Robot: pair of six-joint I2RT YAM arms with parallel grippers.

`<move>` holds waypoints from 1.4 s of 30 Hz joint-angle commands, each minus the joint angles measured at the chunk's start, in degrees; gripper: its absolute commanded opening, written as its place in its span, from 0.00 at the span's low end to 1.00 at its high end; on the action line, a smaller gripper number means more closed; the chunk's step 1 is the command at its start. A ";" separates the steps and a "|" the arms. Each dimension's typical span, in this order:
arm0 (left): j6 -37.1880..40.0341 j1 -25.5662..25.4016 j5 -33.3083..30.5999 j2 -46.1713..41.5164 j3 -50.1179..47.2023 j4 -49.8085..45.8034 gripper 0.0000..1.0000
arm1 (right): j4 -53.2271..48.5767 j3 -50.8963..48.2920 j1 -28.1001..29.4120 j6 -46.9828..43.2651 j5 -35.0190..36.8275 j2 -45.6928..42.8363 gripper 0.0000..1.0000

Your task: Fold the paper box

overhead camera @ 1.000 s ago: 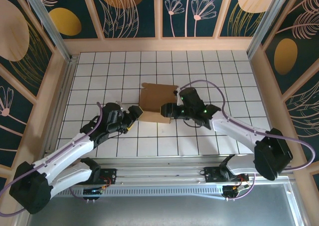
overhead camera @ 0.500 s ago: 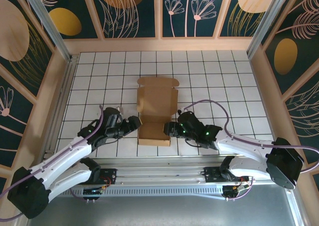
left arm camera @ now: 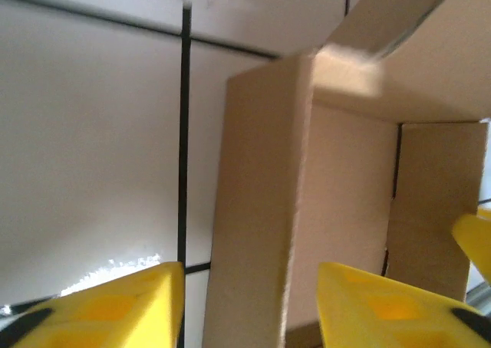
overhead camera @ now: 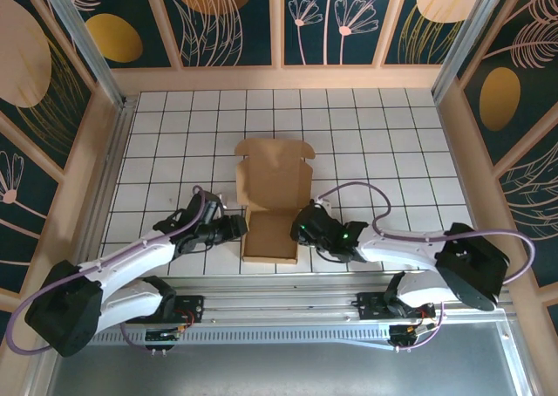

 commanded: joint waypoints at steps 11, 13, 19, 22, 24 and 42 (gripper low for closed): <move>-1.06 -0.70 -6.69 14.82 10.00 14.58 0.34 | 15.70 4.34 -6.42 -15.65 10.38 9.63 0.12; 0.03 -0.72 -8.65 16.84 12.65 14.52 0.39 | 18.37 5.55 -8.27 -20.21 8.79 11.43 0.12; 2.01 -0.72 -19.97 12.86 12.84 12.99 0.75 | 21.13 8.92 -10.72 -29.60 6.21 14.53 0.23; 5.31 -0.65 -23.83 8.25 12.34 10.90 0.78 | 17.38 12.20 -12.54 -30.09 2.02 13.75 0.28; 10.46 -0.56 -26.29 5.01 13.72 8.20 0.78 | 14.99 14.08 -13.06 -31.10 0.24 10.49 0.37; 33.07 18.70 9.10 27.75 48.73 -9.95 0.76 | -11.78 58.18 -40.80 -54.43 -51.41 32.74 0.77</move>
